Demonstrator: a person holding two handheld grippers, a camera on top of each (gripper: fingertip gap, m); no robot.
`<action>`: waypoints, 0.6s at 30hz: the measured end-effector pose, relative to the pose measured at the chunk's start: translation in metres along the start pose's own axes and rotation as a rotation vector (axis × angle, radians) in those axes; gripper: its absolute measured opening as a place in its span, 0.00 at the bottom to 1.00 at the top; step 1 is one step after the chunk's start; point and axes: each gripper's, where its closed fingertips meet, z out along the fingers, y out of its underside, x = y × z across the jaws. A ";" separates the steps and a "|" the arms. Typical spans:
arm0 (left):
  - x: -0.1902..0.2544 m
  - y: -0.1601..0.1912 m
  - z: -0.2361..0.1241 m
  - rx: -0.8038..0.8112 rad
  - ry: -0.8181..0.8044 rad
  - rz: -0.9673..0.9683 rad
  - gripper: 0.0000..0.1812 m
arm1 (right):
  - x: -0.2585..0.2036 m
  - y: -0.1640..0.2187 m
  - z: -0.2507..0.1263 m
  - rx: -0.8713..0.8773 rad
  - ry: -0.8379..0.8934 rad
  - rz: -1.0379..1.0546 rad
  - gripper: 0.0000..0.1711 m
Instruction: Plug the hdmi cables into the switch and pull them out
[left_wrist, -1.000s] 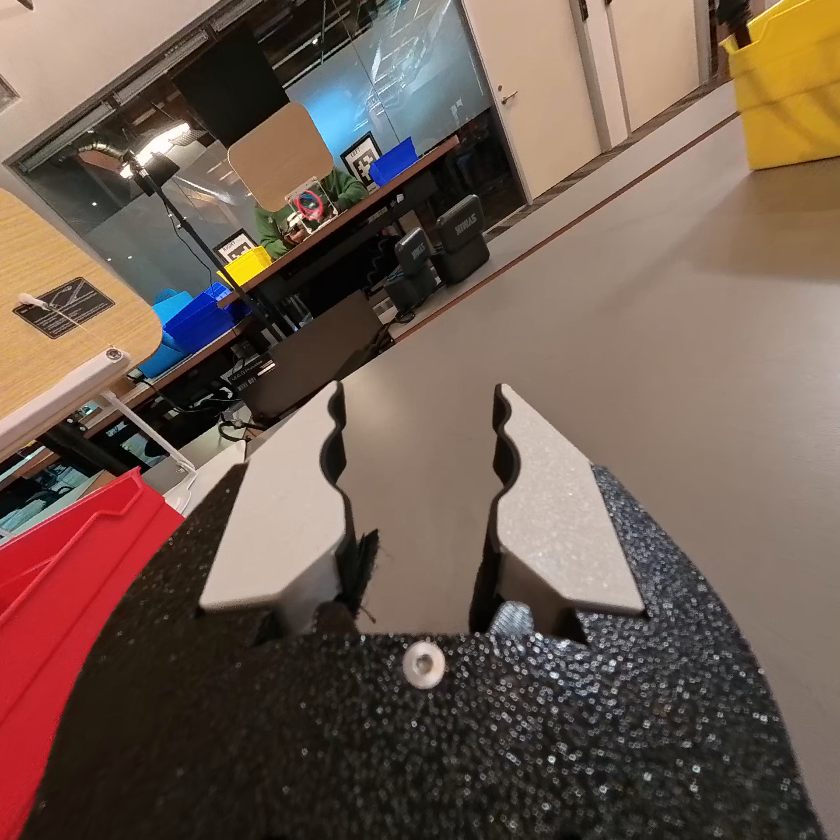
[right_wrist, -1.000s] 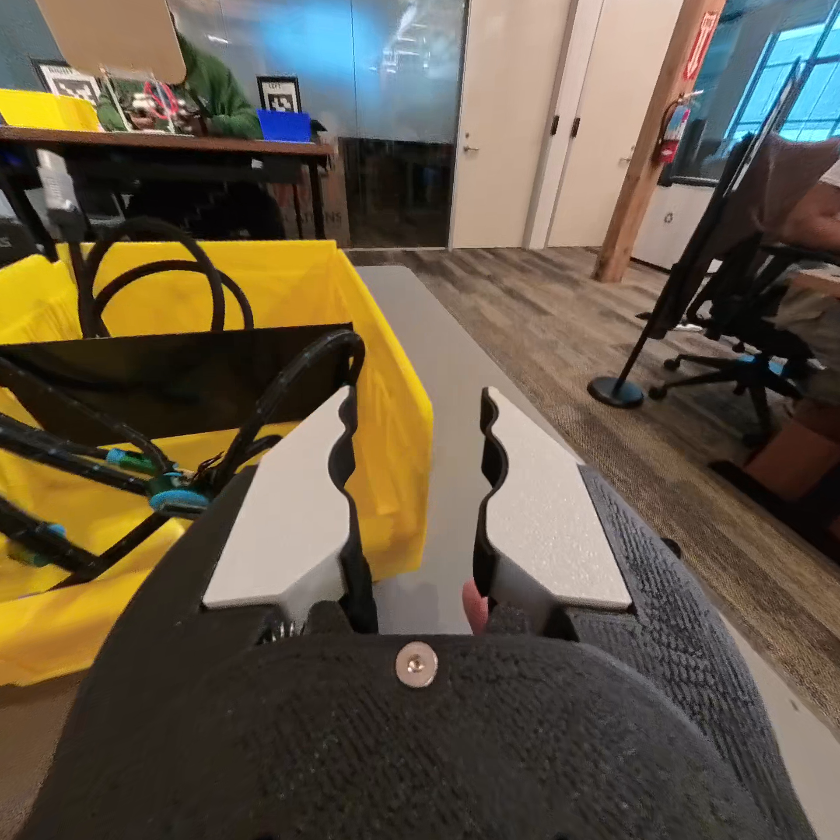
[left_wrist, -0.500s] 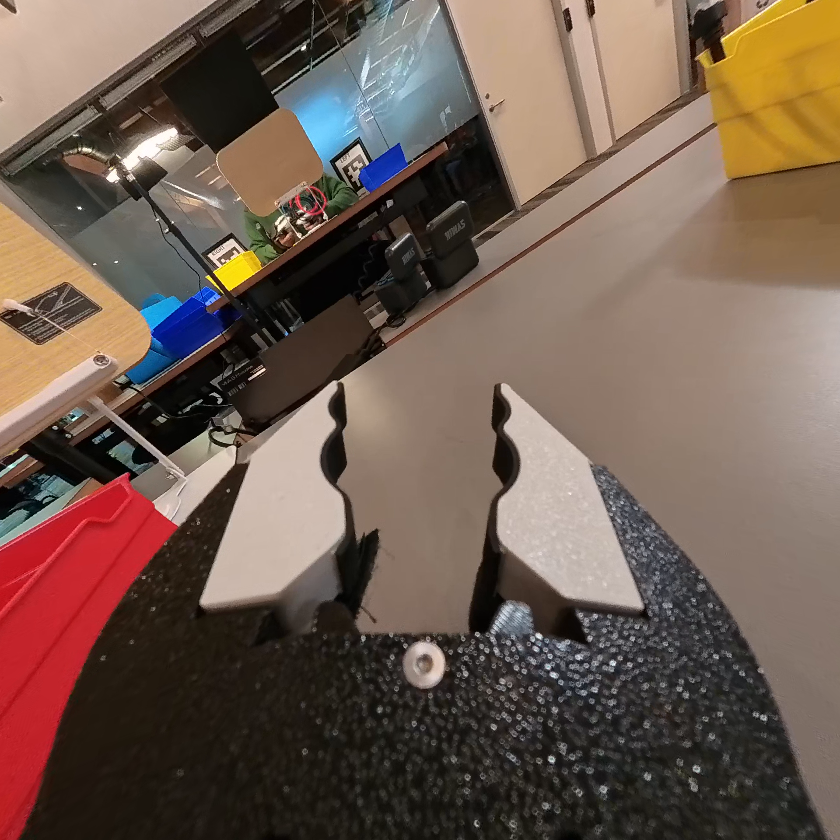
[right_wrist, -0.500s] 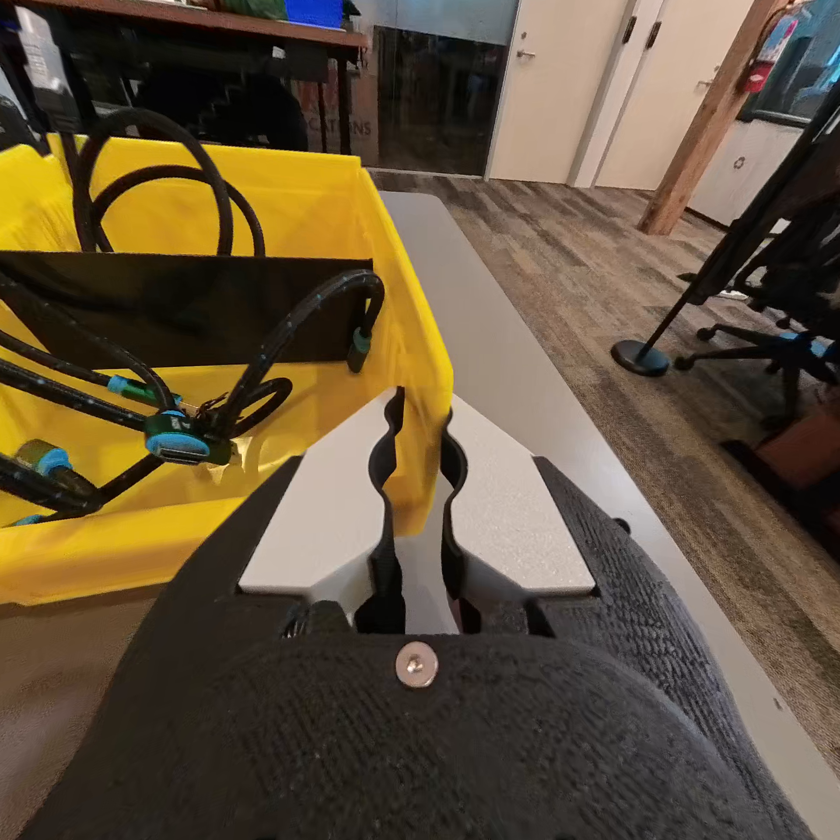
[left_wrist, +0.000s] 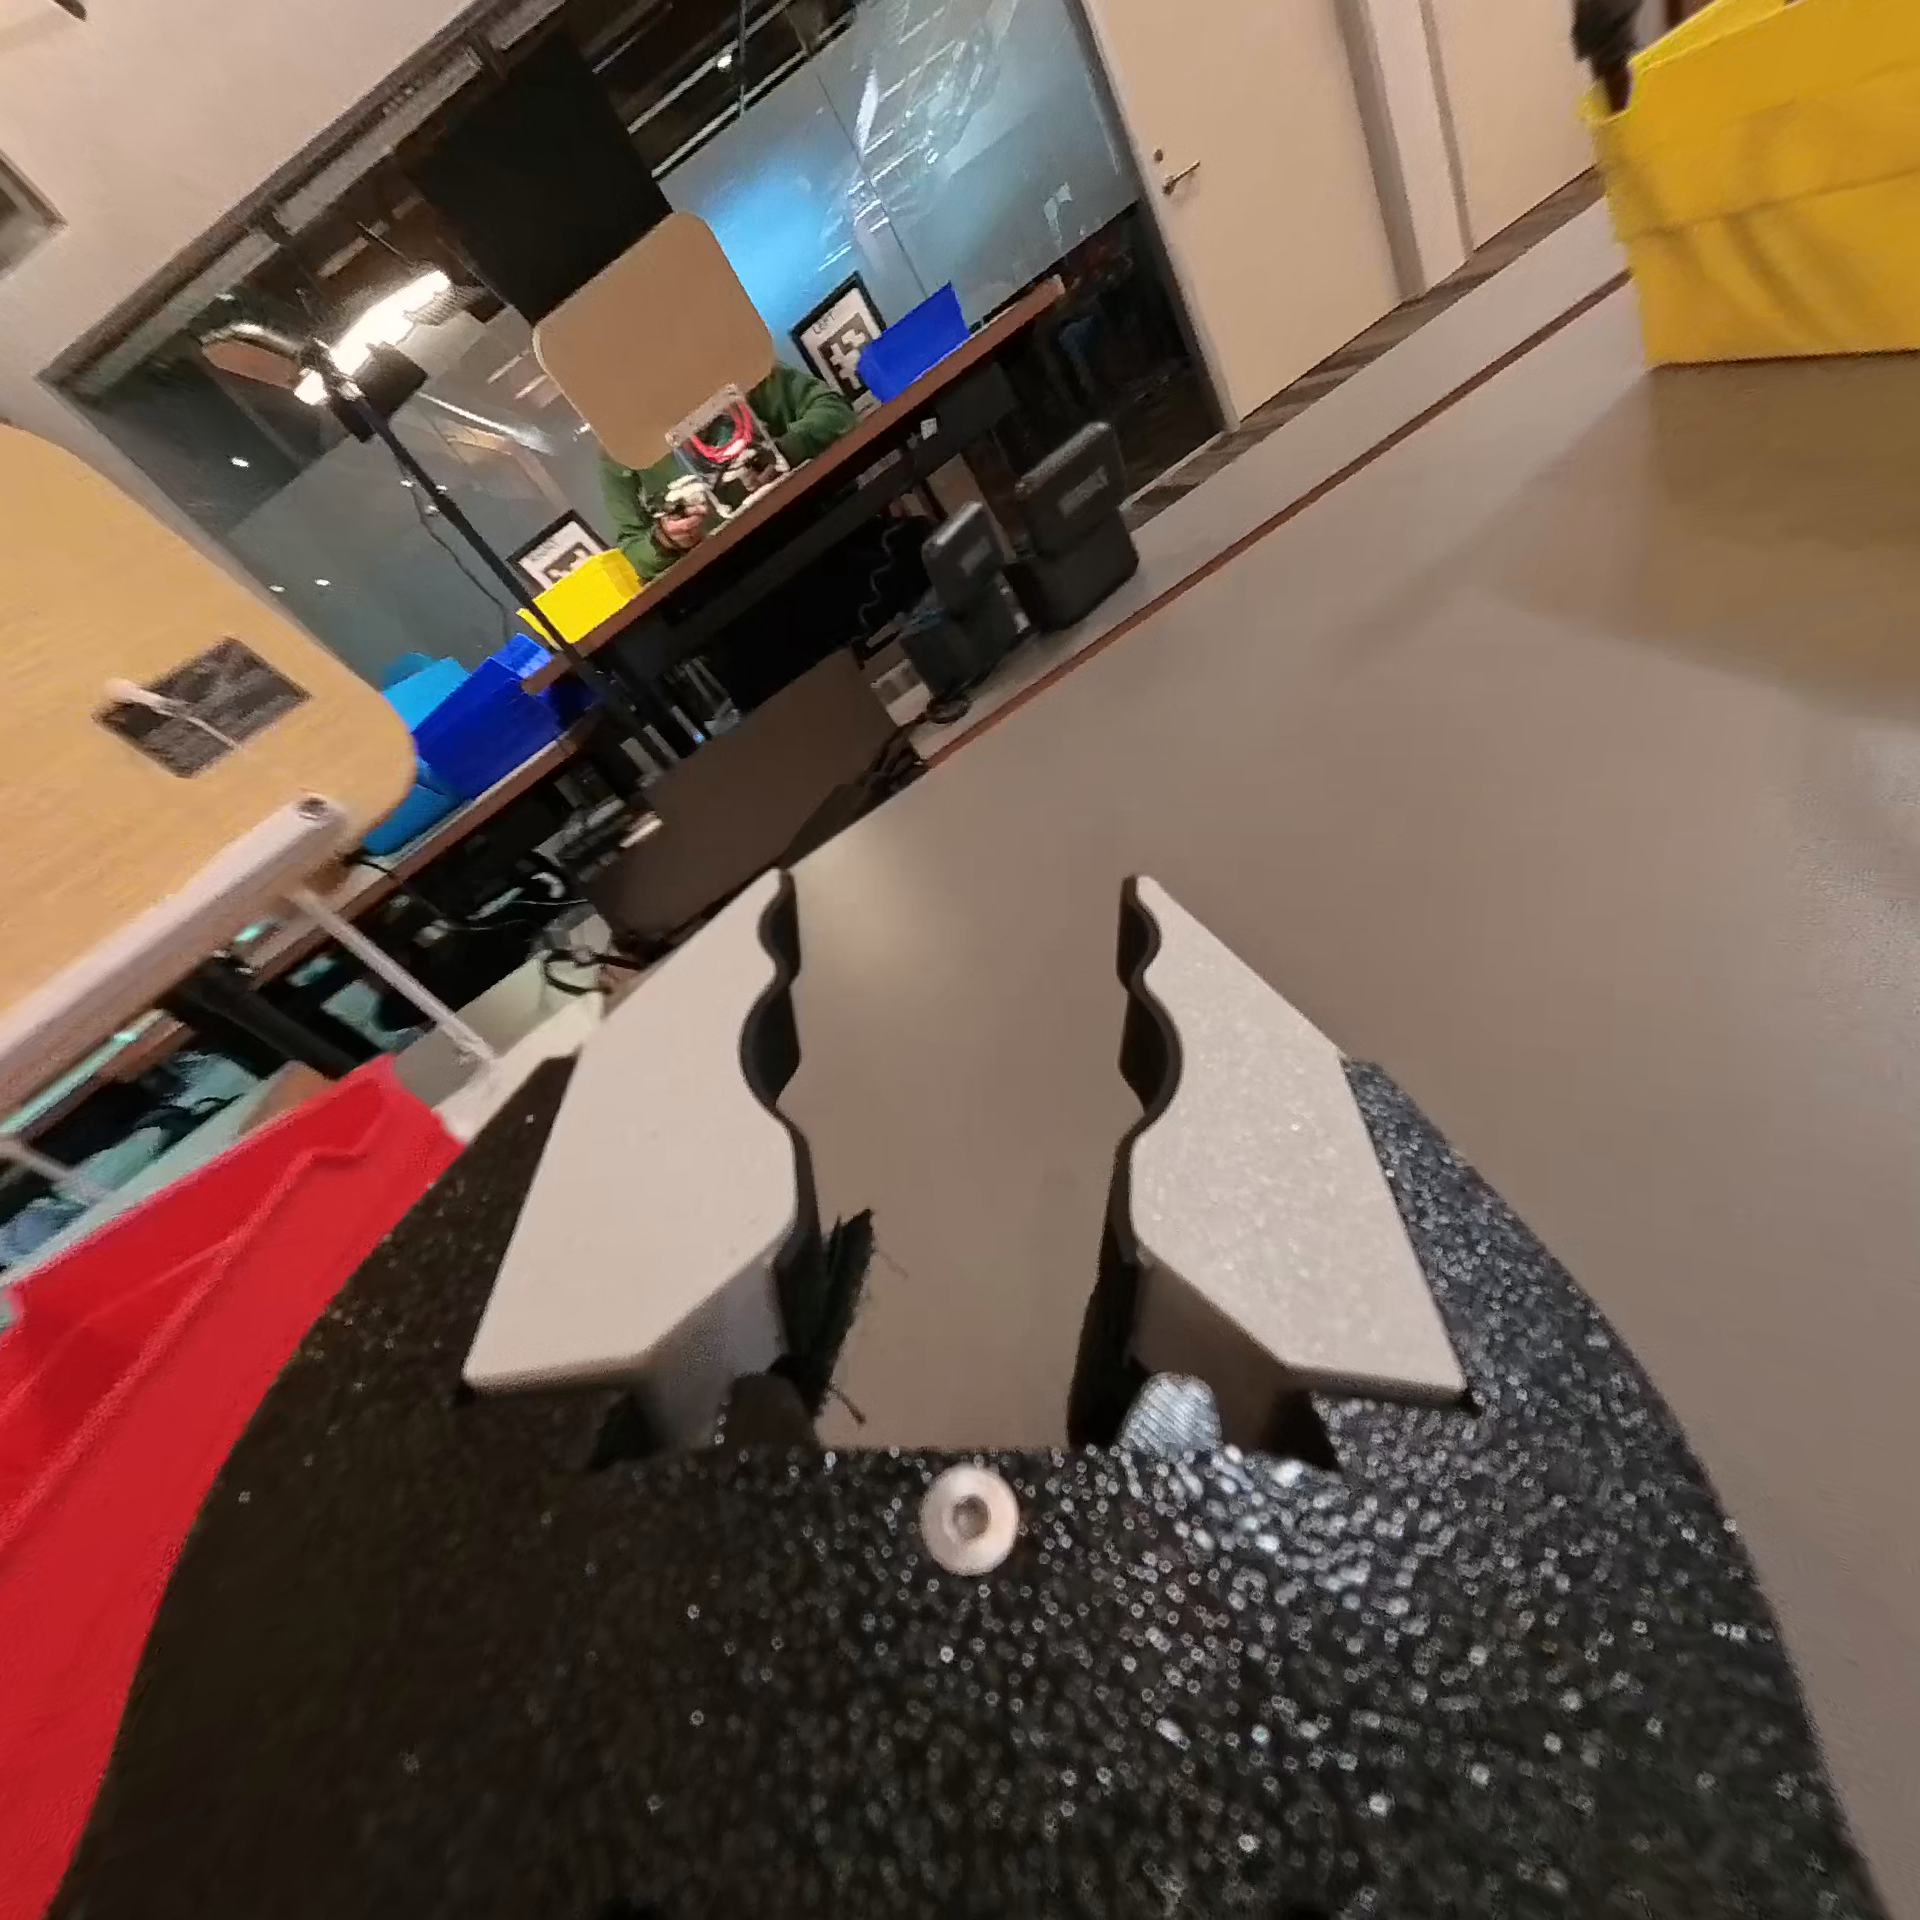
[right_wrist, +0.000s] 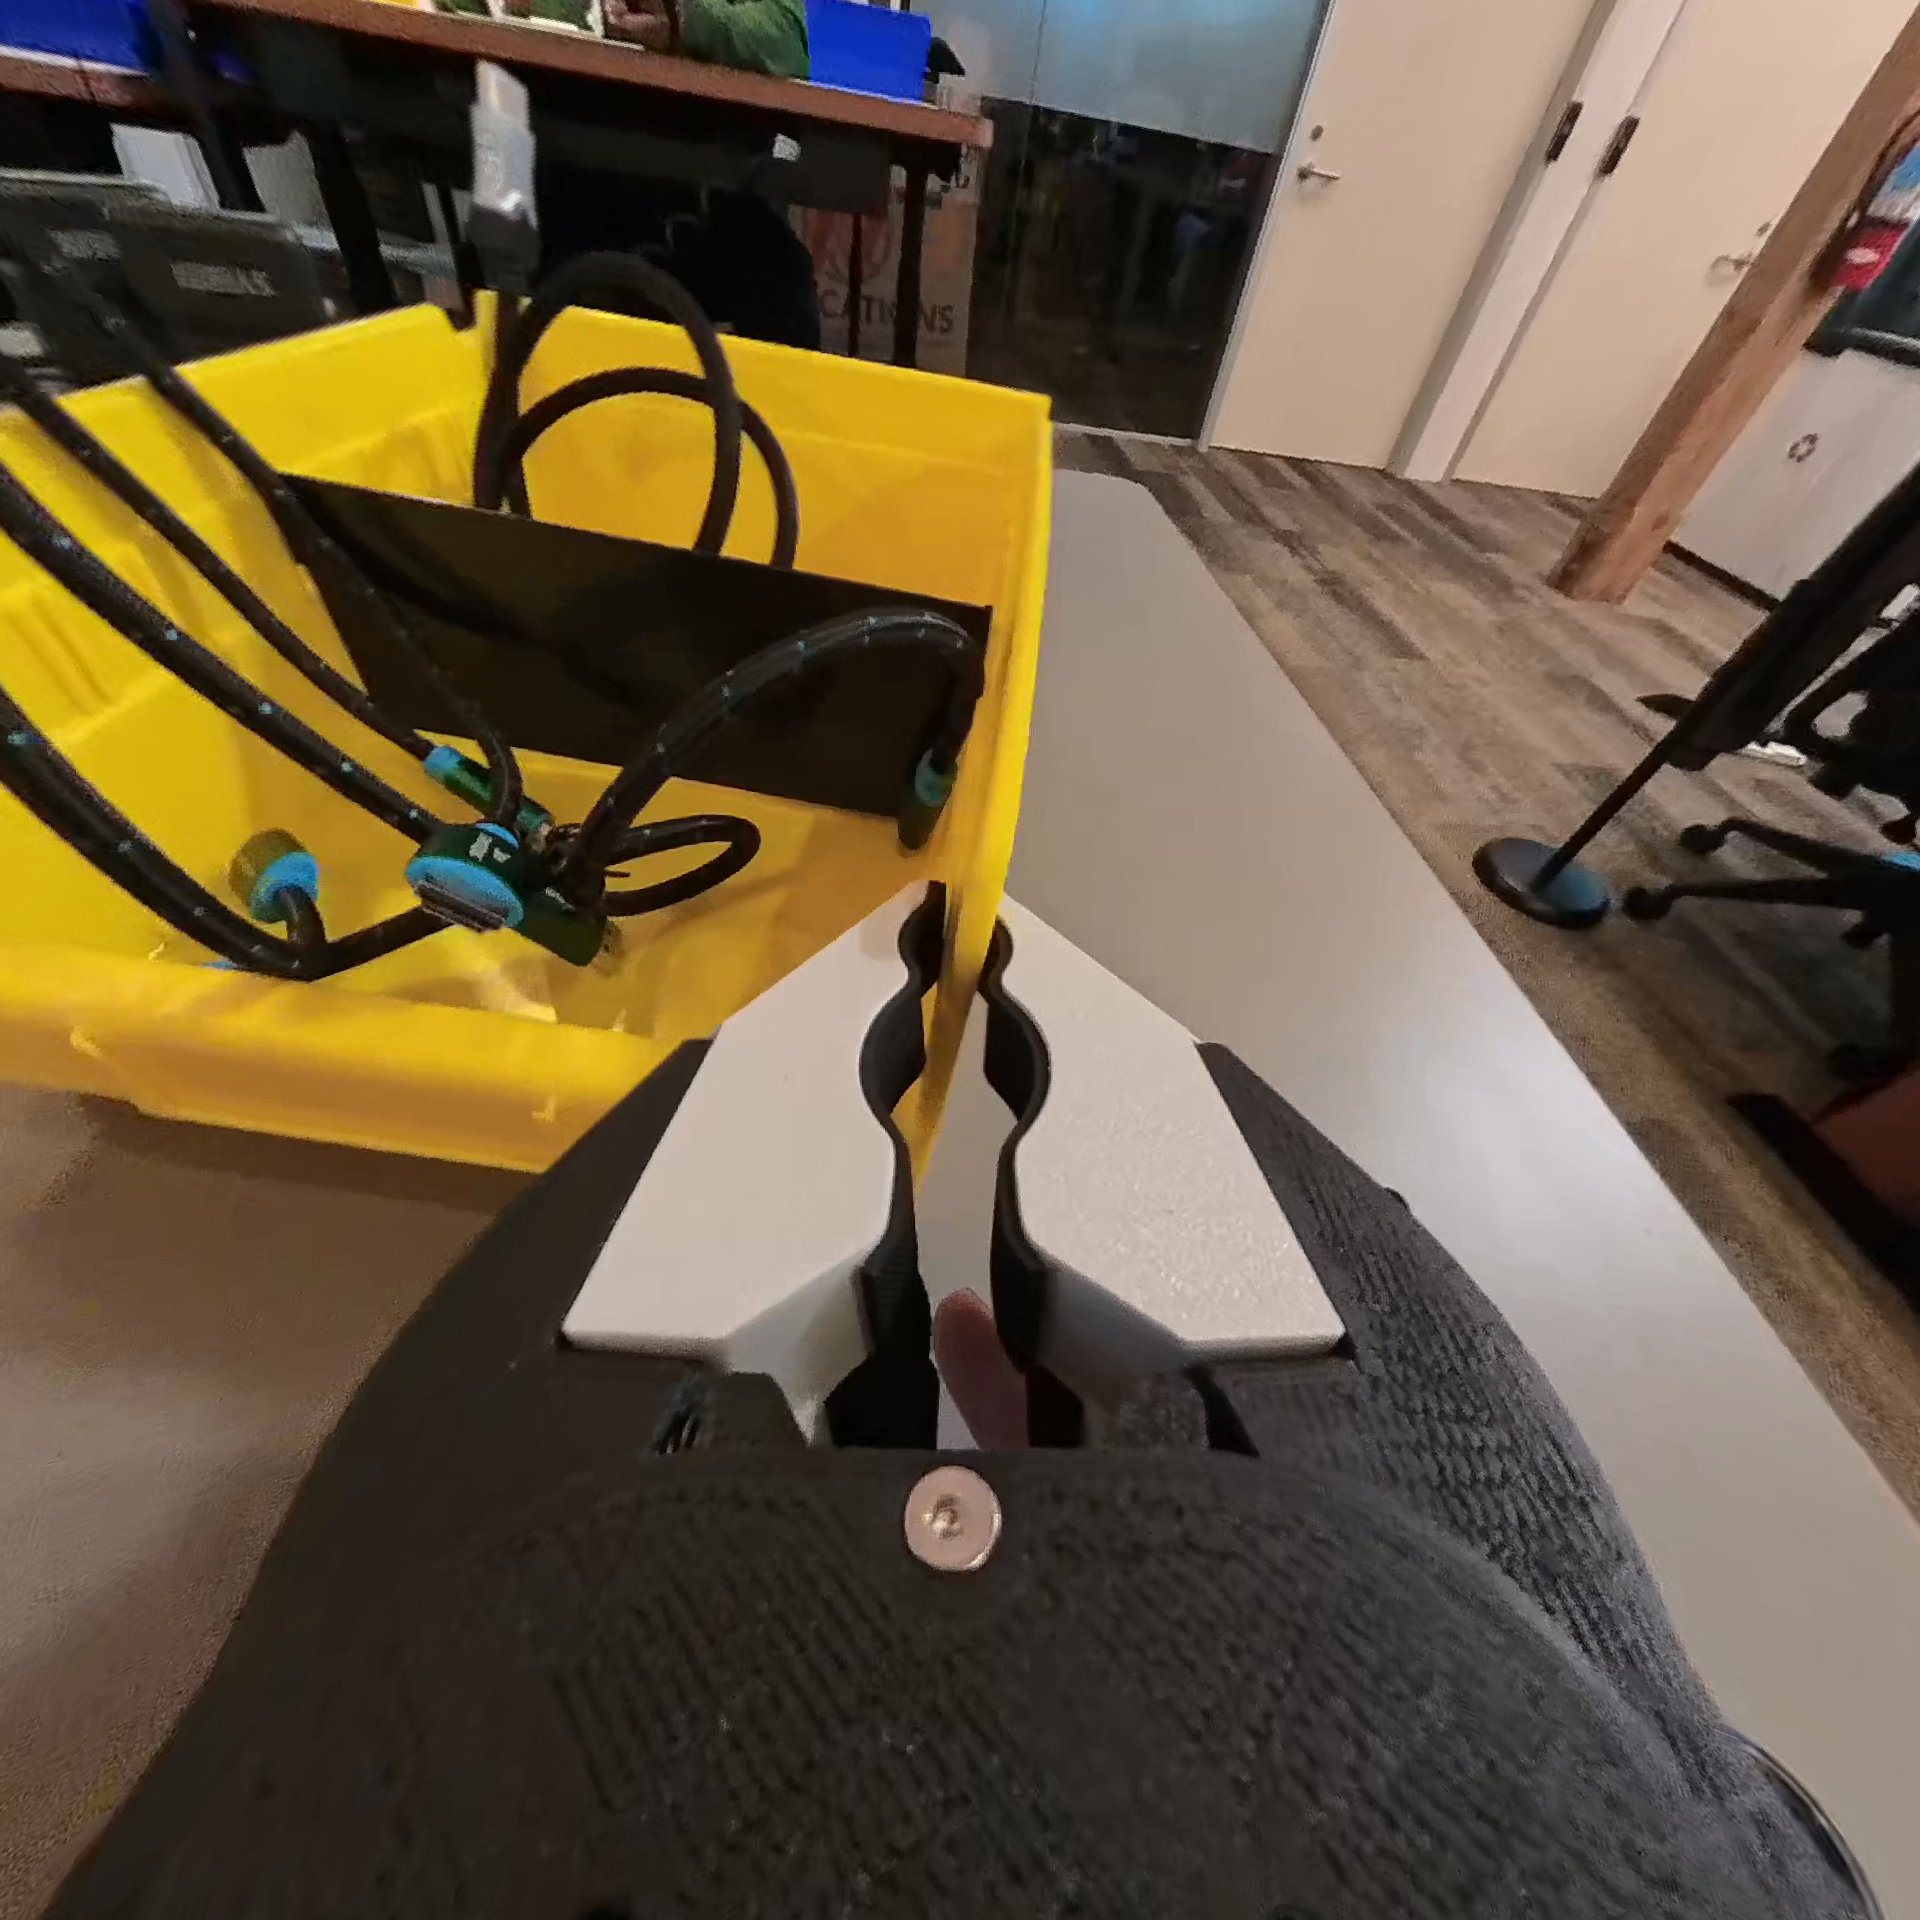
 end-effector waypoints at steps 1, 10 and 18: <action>-0.006 -0.003 -0.007 -0.003 -0.021 0.019 0.33 | -0.004 -0.001 -0.001 0.001 -0.004 -0.009 0.01; -0.120 0.020 -0.132 -0.237 -0.450 0.297 0.34 | -0.026 -0.003 -0.005 0.006 -0.009 -0.054 0.02; -0.146 0.123 -0.171 -0.661 -0.297 -0.026 0.43 | -0.037 -0.004 -0.005 0.003 0.021 -0.088 0.03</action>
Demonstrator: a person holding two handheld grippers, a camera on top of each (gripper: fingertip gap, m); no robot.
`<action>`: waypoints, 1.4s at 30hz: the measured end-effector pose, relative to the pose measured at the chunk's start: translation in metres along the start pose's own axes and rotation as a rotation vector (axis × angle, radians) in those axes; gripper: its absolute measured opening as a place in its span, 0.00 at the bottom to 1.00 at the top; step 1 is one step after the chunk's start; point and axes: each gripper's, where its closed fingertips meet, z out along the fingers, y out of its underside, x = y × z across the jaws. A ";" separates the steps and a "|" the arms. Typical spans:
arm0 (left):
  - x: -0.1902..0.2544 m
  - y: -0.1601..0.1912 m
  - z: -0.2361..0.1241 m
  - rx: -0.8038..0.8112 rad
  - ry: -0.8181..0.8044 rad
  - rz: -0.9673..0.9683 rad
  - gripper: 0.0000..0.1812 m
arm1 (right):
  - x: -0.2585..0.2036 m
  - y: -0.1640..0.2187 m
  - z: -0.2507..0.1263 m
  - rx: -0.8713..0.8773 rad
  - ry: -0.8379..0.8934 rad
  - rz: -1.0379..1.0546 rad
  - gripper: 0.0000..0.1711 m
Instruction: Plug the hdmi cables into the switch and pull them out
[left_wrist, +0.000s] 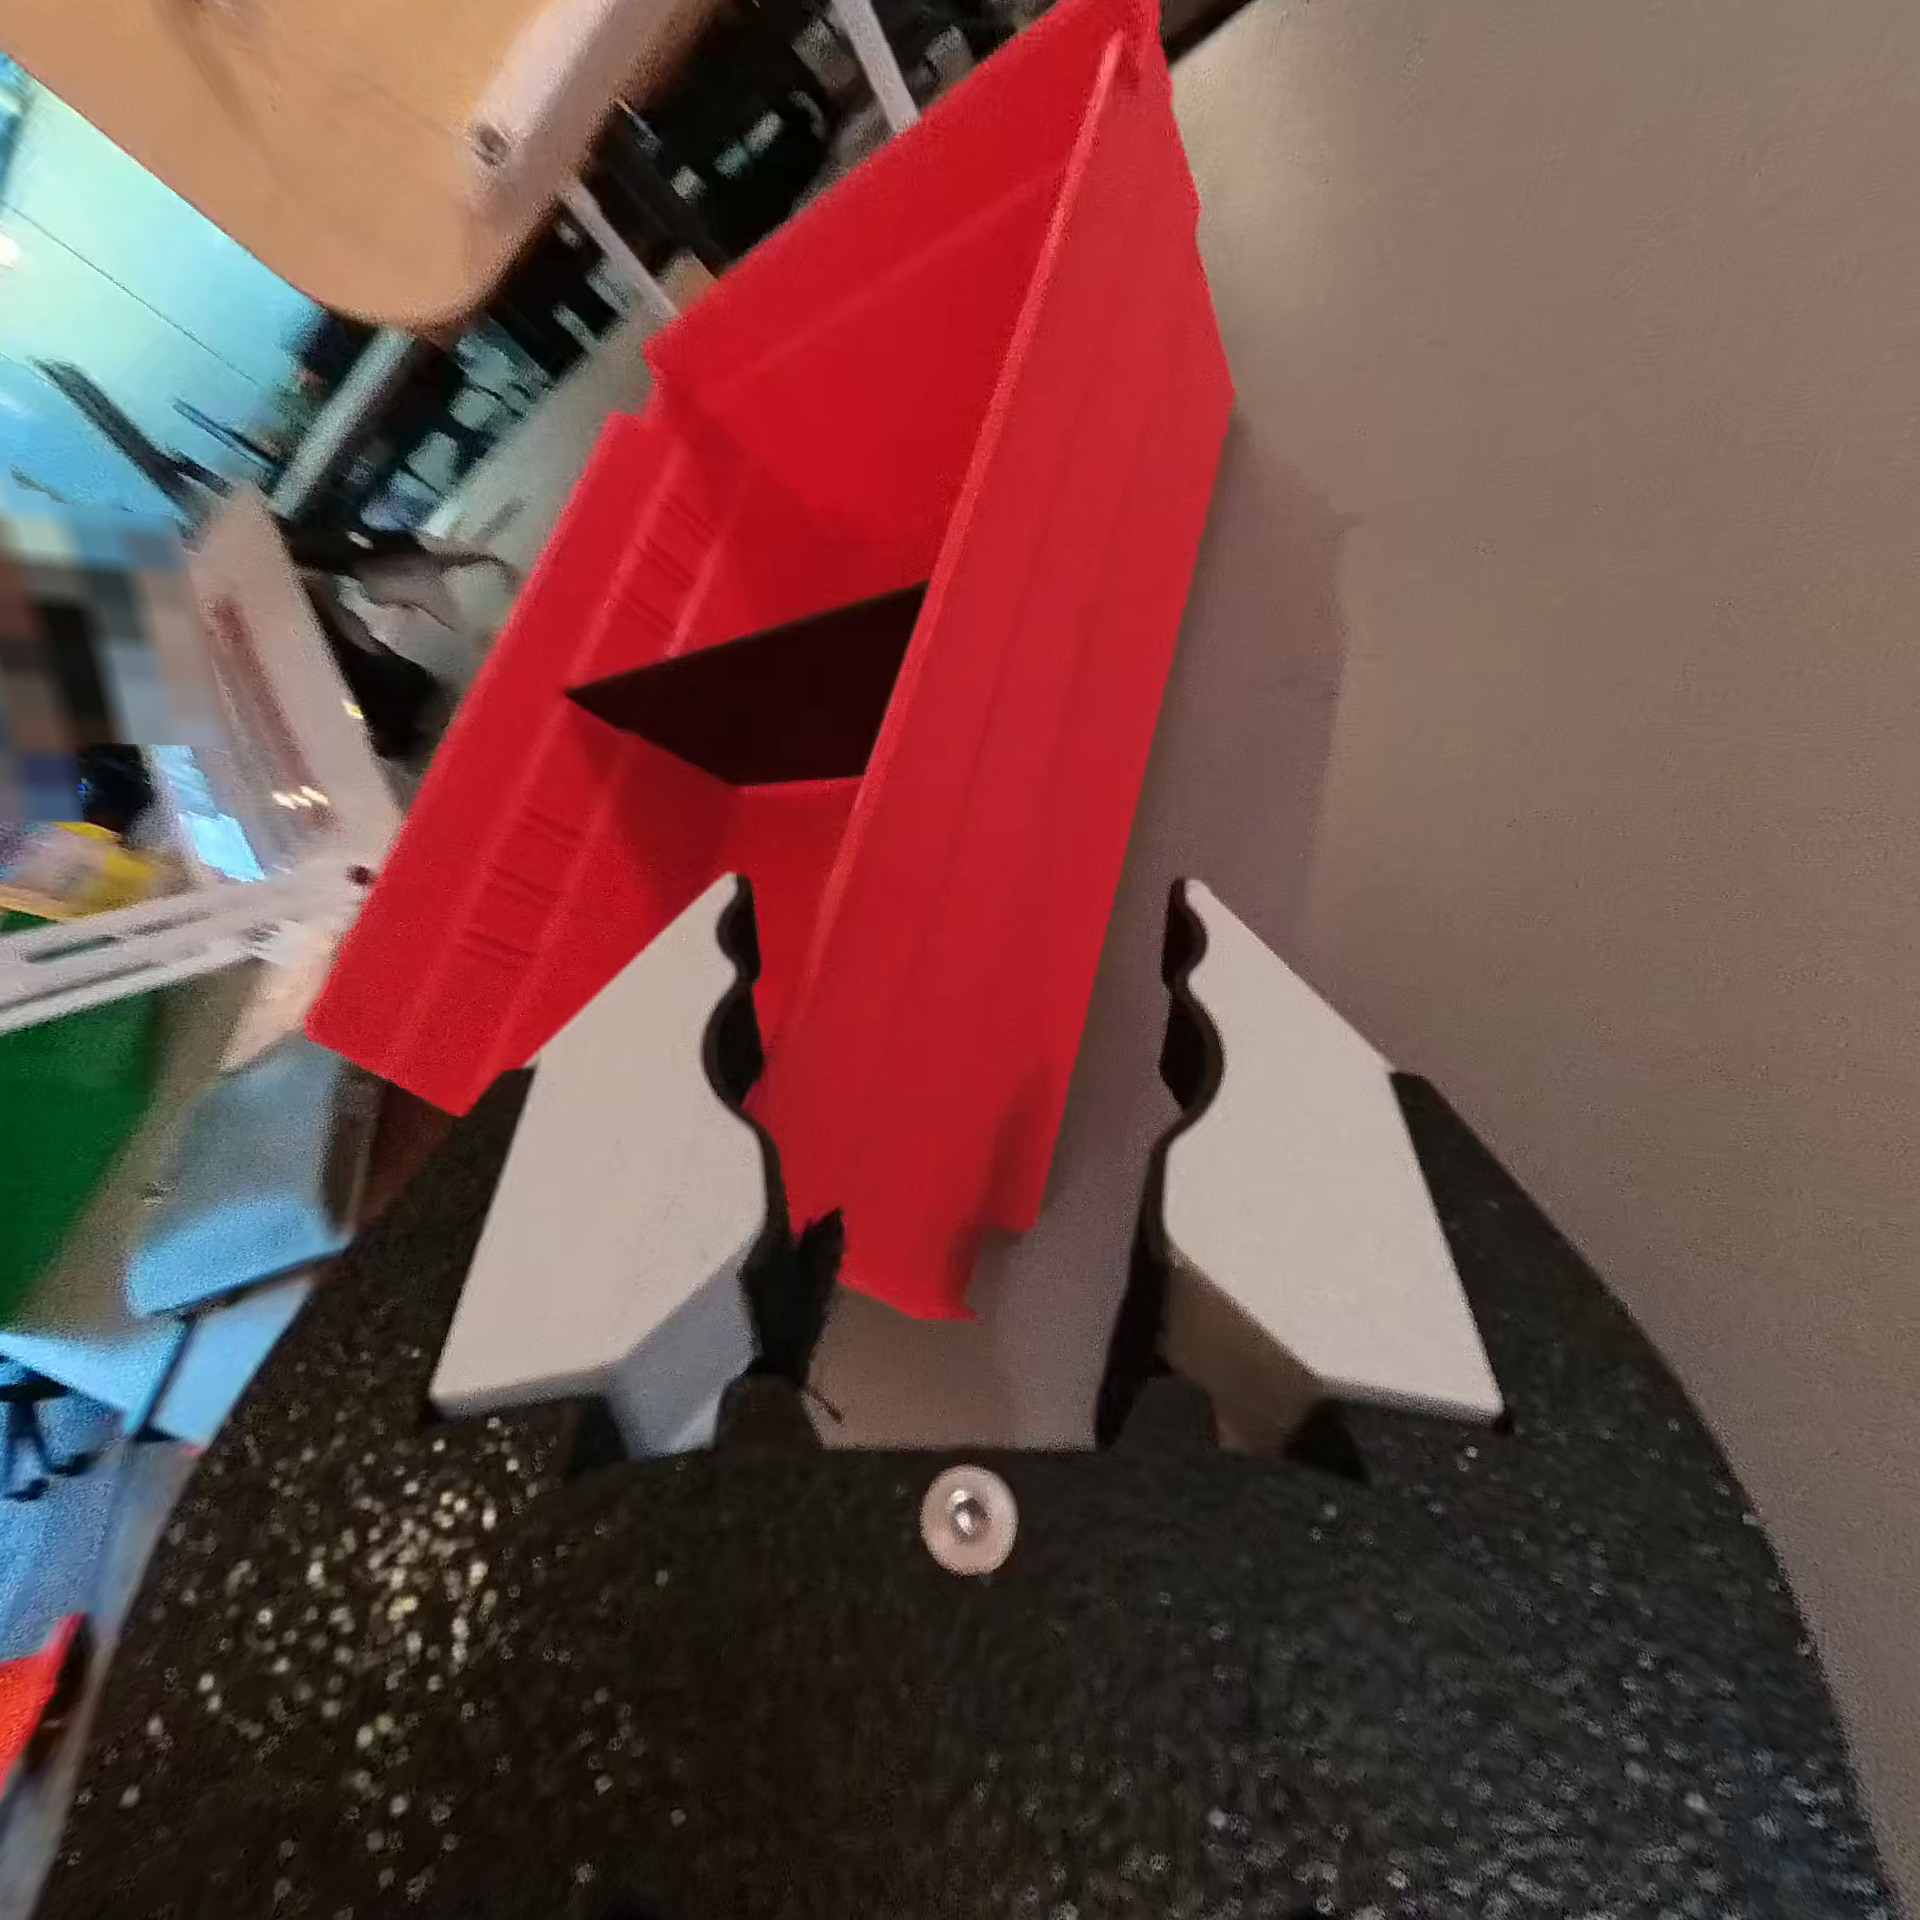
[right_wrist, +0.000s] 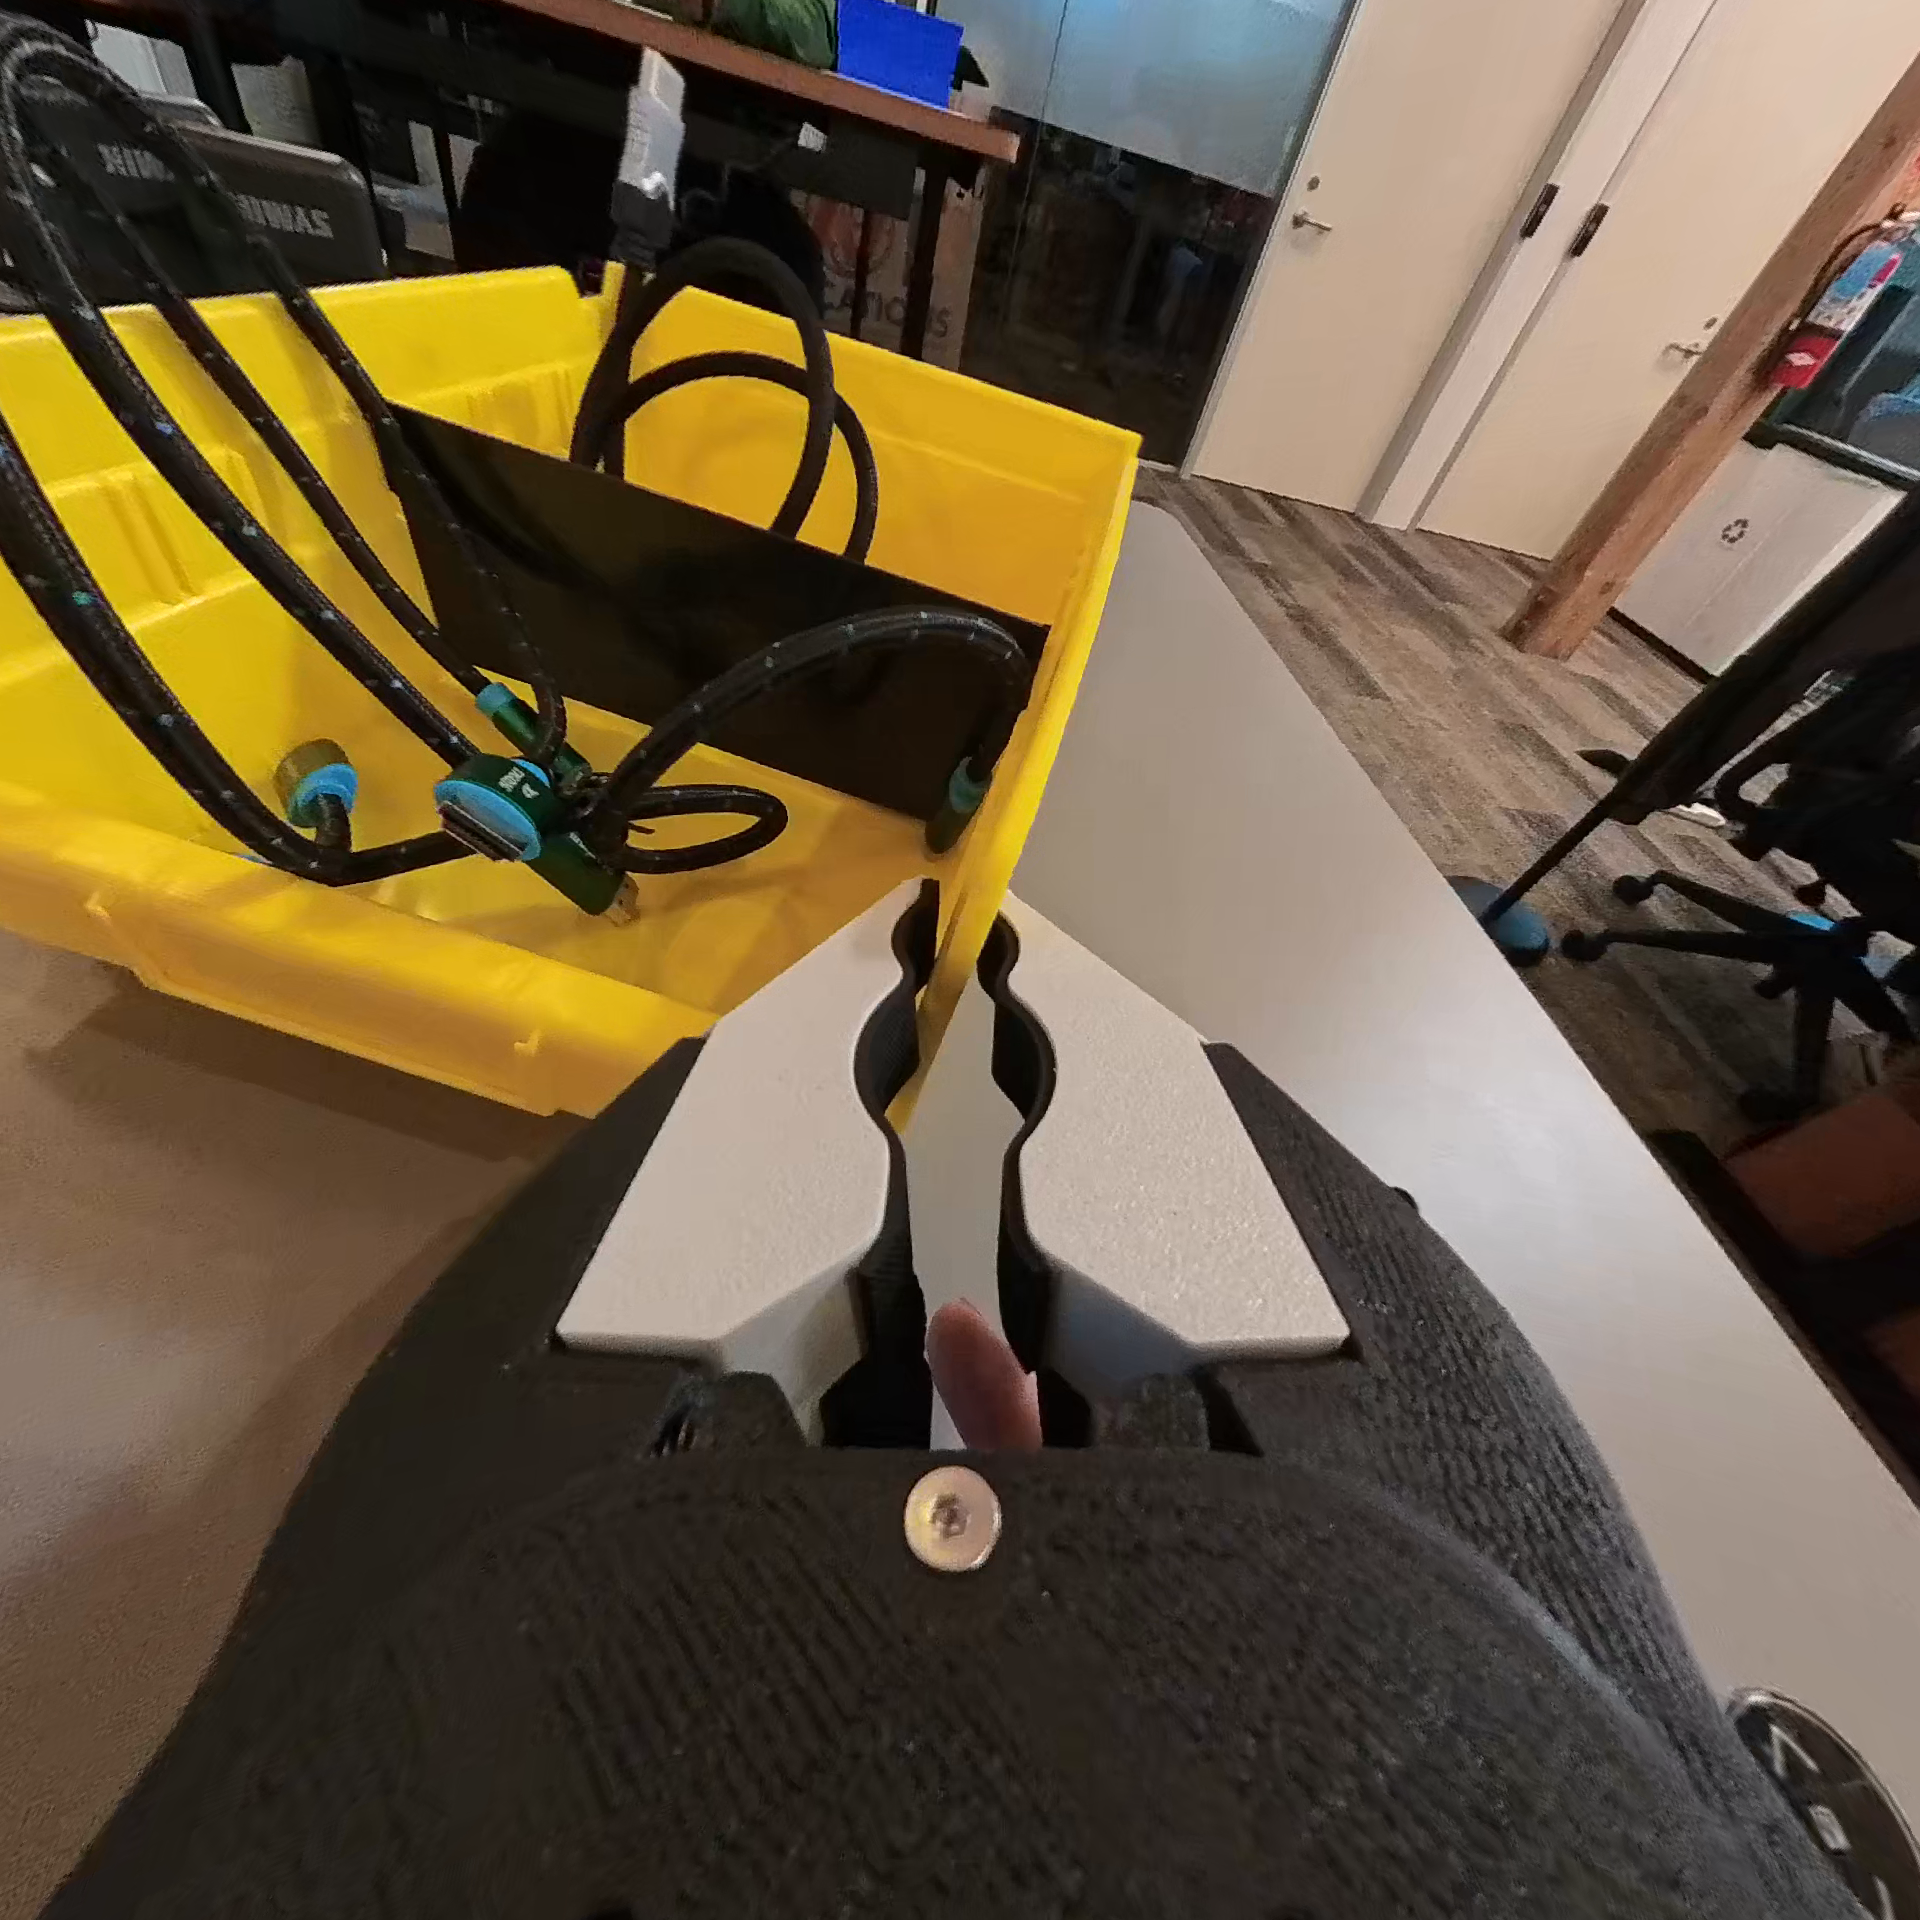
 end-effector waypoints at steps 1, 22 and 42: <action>0.000 0.002 0.001 -0.012 0.015 -0.013 0.40 | -0.002 0.000 0.000 0.001 -0.007 0.004 0.03; 0.045 0.014 -0.097 0.113 0.605 0.084 0.01 | -0.076 -0.015 -0.013 0.045 -0.163 -0.086 0.06; 0.082 0.016 -0.287 0.244 0.992 0.455 0.01 | -0.211 -0.051 -0.028 0.130 -0.516 -0.105 0.19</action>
